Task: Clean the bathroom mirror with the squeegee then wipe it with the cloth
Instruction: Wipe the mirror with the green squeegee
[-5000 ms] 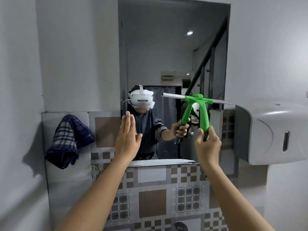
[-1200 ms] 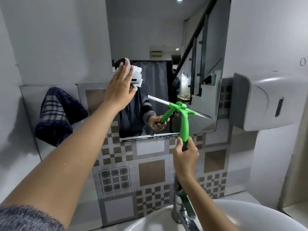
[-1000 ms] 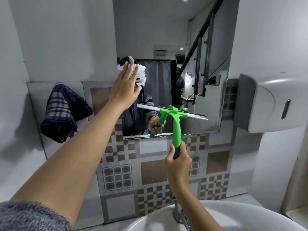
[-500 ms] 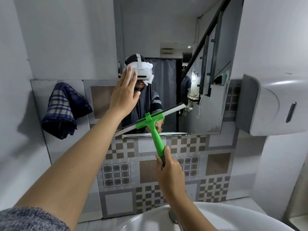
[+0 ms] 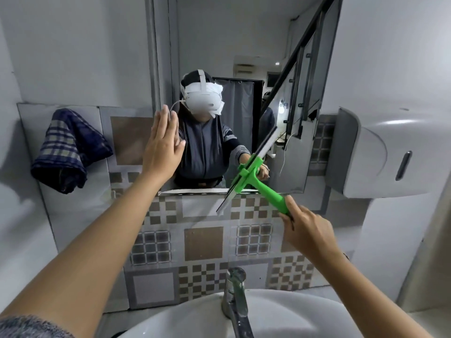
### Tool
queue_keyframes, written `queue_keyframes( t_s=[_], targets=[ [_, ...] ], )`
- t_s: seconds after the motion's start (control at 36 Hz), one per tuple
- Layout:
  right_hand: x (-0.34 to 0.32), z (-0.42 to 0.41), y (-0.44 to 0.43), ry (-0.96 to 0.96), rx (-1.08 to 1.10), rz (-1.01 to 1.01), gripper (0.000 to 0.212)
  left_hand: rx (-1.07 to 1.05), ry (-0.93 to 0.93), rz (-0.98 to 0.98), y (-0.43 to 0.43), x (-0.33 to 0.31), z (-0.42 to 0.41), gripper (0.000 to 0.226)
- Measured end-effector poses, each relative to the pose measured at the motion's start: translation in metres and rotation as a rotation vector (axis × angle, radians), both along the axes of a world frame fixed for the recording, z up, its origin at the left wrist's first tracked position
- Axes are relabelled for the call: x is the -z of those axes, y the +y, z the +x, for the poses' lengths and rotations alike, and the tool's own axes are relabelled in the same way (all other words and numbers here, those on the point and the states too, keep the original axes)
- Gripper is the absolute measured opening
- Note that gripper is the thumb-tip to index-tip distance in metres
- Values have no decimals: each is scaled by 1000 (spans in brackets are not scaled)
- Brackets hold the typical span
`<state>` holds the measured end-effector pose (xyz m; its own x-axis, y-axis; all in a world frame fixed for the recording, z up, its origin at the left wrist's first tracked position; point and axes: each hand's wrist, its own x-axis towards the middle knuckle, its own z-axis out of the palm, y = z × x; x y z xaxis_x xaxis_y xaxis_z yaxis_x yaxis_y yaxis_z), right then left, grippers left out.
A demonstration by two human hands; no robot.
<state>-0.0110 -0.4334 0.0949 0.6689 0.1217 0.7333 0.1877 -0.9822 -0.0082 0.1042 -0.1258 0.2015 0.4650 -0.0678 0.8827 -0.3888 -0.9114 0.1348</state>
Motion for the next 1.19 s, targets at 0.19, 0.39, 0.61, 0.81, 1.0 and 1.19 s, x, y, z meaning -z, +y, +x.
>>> queue_keyframes(
  t_s=[0.19, 0.39, 0.61, 0.81, 1.0, 1.19],
  targets=[
    [30, -5, -16, 64, 8, 366, 44, 1, -1, -33, -5, 4, 3, 67],
    [56, -4, 25, 89, -136, 875, 4, -19, -22, -51, -9, 6, 4, 64],
    [60, -9, 73, 52, -210, 1209, 16, -3, 13, -33, -9, 5, -1, 70],
    [68, -12, 99, 106, -214, 1216, 11, 11, 48, -5, -3, 10, -2, 71],
    [81, -21, 116, 318, -143, 914, 10, 23, 55, -5, -5, 17, -3, 71],
    [80, -39, 94, 333, -75, 767, 26, 39, 85, 3, -1, 25, -7, 72]
  ],
)
